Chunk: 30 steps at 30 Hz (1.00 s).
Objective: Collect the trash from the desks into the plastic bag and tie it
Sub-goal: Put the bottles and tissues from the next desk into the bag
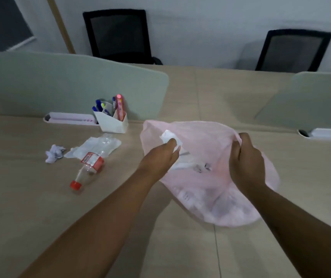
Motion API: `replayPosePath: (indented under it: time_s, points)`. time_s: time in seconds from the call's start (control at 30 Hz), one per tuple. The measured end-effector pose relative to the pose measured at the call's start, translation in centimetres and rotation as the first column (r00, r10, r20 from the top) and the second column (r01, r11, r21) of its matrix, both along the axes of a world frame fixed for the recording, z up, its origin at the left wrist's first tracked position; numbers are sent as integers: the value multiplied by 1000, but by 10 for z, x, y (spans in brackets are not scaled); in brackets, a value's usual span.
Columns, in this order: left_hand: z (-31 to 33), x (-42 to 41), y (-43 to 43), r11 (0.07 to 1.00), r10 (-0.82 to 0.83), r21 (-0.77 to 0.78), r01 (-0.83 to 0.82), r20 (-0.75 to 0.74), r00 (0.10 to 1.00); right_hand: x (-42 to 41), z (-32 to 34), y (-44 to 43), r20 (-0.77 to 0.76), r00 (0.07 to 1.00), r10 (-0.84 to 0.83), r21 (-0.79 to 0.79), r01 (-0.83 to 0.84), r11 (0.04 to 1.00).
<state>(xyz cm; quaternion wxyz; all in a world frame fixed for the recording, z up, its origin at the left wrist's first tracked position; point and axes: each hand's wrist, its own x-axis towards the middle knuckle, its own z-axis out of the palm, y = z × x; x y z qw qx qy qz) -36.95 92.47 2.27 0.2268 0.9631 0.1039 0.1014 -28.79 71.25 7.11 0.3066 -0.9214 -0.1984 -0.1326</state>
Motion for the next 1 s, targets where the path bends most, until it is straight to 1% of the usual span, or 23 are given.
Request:
replayPosePath:
  time_s: [0.07, 0.13, 0.2, 0.23, 0.27, 0.33, 0.37, 0.4, 0.5, 0.57, 0.6, 0.63, 0.7, 0.77, 0.83, 0.9, 1.0]
  points:
    - [2, 23, -26, 996, -90, 3, 90, 65, 994, 2, 4, -12, -6, 1000, -13, 3, 13, 1000]
    - [2, 39, -43, 991, -133, 1, 133, 90, 987, 3, 9, -20, -9, 1000, -8, 1, 8, 1000]
    - [-2, 51, -52, 986, -156, -51, 159, 56, 986, 4, 13, -23, -6, 1000, 10, 5, -10, 1000]
    - [-3, 54, -54, 985, -168, -34, 169, 17, 986, 5, 14, -24, -1, 1000, 23, 7, -23, 1000]
    - [-5, 55, -55, 982, -183, 48, 182, 0, 983, 6, 14, -25, 4, 999, 36, 3, -36, 999]
    - [-12, 53, -53, 946, -202, 266, 186, 36, 979, 9, 13, -25, 8, 998, 56, -18, -56, 998]
    - [-13, 52, -50, 933, -196, 311, 182, 13, 980, 10, 12, -24, 7, 998, 65, -32, -64, 997]
    - [-13, 48, -45, 939, -189, 281, 197, -54, 980, 11, 10, -22, 3, 997, 75, -47, -75, 996]
    - [-21, 33, -23, 978, -181, 66, 198, -204, 962, 13, 4, -8, -17, 991, 130, -99, -131, 986]
    - [-24, 15, 2, 993, -116, -13, 121, -388, 914, 13, -2, 8, -29, 986, 167, -126, -169, 977]
    - [-24, 5, 15, 997, -79, -26, 75, -458, 885, 12, -5, 17, -34, 981, 190, -135, -192, 972]
    - [-25, -6, 28, 999, -37, -17, 33, -486, 873, 11, -9, 27, -38, 976, 216, -144, -219, 965]
    - [-25, -29, 56, 997, 71, 41, -58, -477, 876, 7, -16, 46, -36, 964, 262, -162, -265, 951]
    - [-25, -52, 82, 980, 193, 128, -153, -405, 894, 4, -23, 63, -28, 958, 286, -171, -286, 943]
    - [-34, -74, 108, 943, 310, 227, -246, -322, 895, 1, -30, 77, -33, 953, 301, -180, -302, 936]
    - [-48, -92, 131, 887, 434, 299, -351, -286, 854, 0, -35, 88, -30, 948, 317, -196, -317, 928]
    - [-67, -111, 154, 812, 576, 346, -469, -357, 735, 4, -41, 99, -41, 947, 319, -206, -321, 925]
